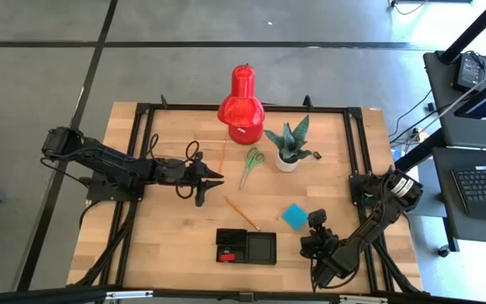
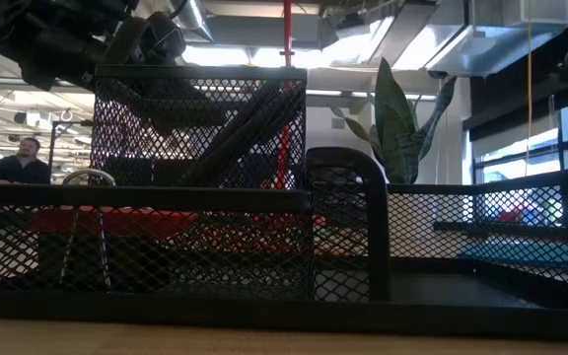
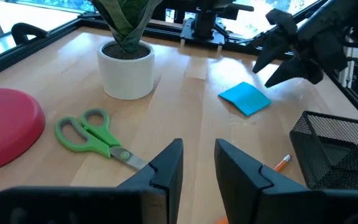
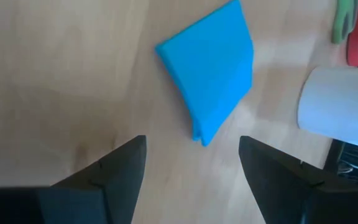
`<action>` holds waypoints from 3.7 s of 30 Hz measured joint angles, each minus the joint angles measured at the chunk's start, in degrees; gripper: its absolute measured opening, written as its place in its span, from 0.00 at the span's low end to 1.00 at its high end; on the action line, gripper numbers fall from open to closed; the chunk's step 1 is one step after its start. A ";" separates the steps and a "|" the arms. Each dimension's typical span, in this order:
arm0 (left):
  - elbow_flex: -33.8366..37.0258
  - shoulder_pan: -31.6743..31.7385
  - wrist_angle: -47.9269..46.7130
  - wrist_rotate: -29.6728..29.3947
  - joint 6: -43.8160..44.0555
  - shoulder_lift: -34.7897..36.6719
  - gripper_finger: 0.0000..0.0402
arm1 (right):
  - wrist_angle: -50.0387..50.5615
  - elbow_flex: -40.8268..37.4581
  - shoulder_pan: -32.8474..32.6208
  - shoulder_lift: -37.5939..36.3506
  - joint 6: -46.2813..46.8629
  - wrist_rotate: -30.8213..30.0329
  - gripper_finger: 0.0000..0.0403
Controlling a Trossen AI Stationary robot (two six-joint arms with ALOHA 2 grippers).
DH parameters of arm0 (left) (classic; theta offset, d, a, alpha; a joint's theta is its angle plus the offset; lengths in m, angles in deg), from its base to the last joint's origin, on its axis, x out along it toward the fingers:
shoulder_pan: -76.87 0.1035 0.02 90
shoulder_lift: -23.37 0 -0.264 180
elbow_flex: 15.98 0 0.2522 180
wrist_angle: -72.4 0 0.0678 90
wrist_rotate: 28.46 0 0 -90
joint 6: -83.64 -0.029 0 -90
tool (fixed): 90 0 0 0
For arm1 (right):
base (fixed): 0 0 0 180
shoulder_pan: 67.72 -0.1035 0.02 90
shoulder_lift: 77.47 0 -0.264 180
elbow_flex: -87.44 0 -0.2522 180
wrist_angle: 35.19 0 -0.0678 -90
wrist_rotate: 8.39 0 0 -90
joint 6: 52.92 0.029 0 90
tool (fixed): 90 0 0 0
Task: Pick and place office supplies into organizer
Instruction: Put the blue sticky note pad into the desk organizer
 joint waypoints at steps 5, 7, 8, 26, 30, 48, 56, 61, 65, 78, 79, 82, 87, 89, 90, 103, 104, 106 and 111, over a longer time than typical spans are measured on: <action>0.00 0.00 0.00 -0.01 0.08 0.00 0.21 | -1.39 -2.68 0.00 0.00 0.06 -2.60 0.65; 0.00 0.00 0.00 -0.02 0.08 0.00 0.21 | -2.66 -3.56 0.02 0.00 -0.08 -3.04 0.65; 0.00 0.00 0.00 -0.01 0.08 0.00 0.21 | -3.16 -3.89 0.02 0.00 -0.15 -3.15 0.65; -0.04 0.00 0.00 -0.03 -0.05 -0.02 0.21 | -10.83 -7.69 0.04 -0.31 -2.95 -9.91 0.65; -0.04 0.00 0.00 -0.04 -0.09 -0.02 0.21 | -11.31 -7.86 0.11 -0.24 -3.22 -10.92 0.65; -0.04 0.00 -0.07 -2.41 -0.12 -0.02 0.21 | -16.45 -11.18 0.74 -0.37 -10.05 -13.52 0.64; -0.04 0.00 -0.02 -3.43 -0.11 -1.38 0.21 | -16.32 -11.58 0.74 -0.37 -10.85 -13.79 0.64; -0.04 0.00 0.12 -3.43 -0.11 -2.82 0.21 | -16.38 -11.58 0.76 -0.37 -13.54 -13.88 0.65; -0.04 0.00 0.41 -3.41 -0.11 -3.48 0.21 | -16.22 -11.58 0.76 -0.37 -13.69 -13.99 0.65; -0.04 0.00 0.48 -3.37 -0.11 -3.48 0.21 | -16.10 -11.60 0.87 -0.37 -13.73 -14.23 0.50; -0.04 0.00 0.46 -3.37 -0.11 -3.48 0.21 | -16.12 -11.60 0.91 -0.37 -13.74 -14.25 0.48; -0.04 0.00 0.46 -3.34 -0.11 -3.48 0.21 | -16.16 -11.60 0.93 -0.37 -13.76 -14.41 0.43; -0.04 0.00 0.48 -3.33 -0.12 -3.48 0.21 | -16.86 -11.62 1.33 -0.37 -14.60 -13.66 0.39; -0.04 0.00 0.48 -3.32 -0.12 -3.48 0.21 | -17.38 -11.62 1.54 -0.37 -15.55 -13.09 0.39; -0.04 0.00 0.48 -3.32 -0.12 -3.48 0.21 | -17.55 -11.62 1.57 -0.37 -15.81 -13.01 0.40; -0.04 0.00 0.48 -3.32 -0.13 -3.48 0.21 | -18.81 -11.67 2.45 -0.42 -17.15 -11.76 0.31; -0.04 0.00 0.46 -3.32 -0.13 -3.48 0.21 | -18.83 -11.67 2.45 -0.42 -17.14 -11.62 0.29; -0.04 0.00 0.48 -3.32 -0.13 -3.45 0.21 | -18.83 -11.67 2.45 -0.42 -17.00 -11.54 0.26; -0.04 0.00 0.48 -3.32 -0.13 -3.45 0.21 | -18.85 -11.69 2.45 -0.42 -16.83 -11.54 0.18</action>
